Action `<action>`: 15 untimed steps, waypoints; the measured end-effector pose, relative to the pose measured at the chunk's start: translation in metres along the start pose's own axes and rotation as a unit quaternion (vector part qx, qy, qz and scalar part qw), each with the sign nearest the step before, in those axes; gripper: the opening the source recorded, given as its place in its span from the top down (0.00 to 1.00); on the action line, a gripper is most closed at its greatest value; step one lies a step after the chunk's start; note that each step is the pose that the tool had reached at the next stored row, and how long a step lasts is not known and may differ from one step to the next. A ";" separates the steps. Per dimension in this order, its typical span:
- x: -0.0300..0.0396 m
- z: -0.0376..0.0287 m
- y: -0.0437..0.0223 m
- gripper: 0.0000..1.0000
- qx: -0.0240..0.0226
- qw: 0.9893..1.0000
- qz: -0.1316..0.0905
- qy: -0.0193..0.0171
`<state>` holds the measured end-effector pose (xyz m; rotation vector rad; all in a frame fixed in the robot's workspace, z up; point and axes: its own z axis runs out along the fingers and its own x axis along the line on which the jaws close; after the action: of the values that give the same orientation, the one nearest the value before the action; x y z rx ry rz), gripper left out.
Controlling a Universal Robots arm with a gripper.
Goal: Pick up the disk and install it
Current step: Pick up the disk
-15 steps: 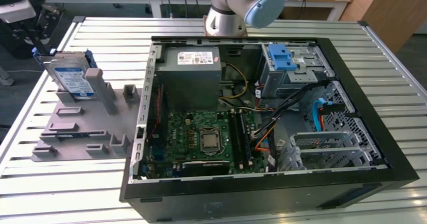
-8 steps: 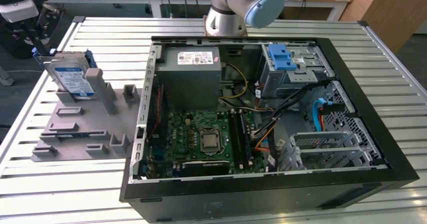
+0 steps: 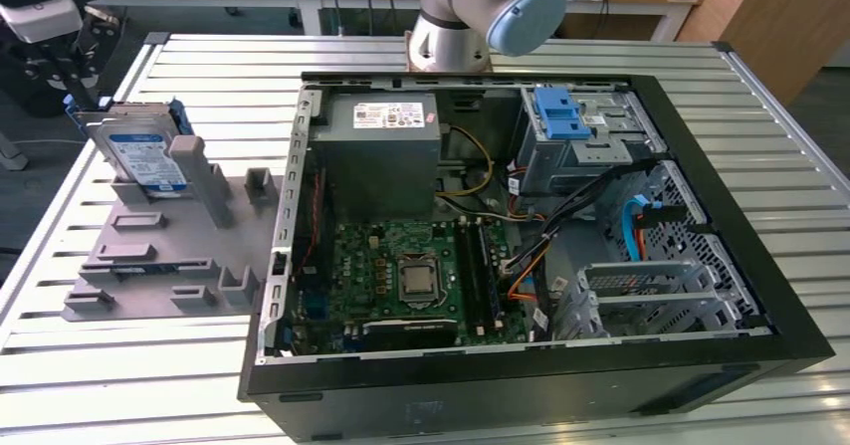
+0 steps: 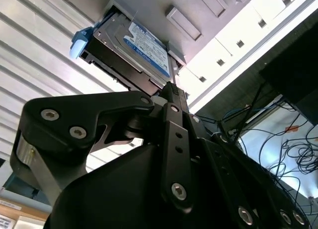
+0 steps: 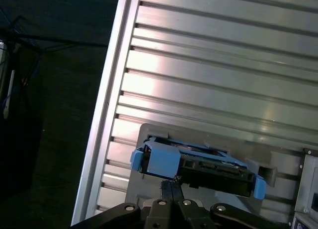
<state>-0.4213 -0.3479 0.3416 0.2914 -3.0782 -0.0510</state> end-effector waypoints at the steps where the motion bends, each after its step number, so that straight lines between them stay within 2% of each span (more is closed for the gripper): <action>1: 0.0000 0.0000 0.0000 0.89 0.000 1.000 -0.003 0.000; 7: 0.0000 0.0000 0.0000 0.89 0.001 1.000 -0.024 0.001; 15: 0.0000 0.0000 0.0000 0.89 0.002 0.999 -0.052 0.002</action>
<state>-0.4213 -0.3478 0.3416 0.4523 -3.0571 -0.0469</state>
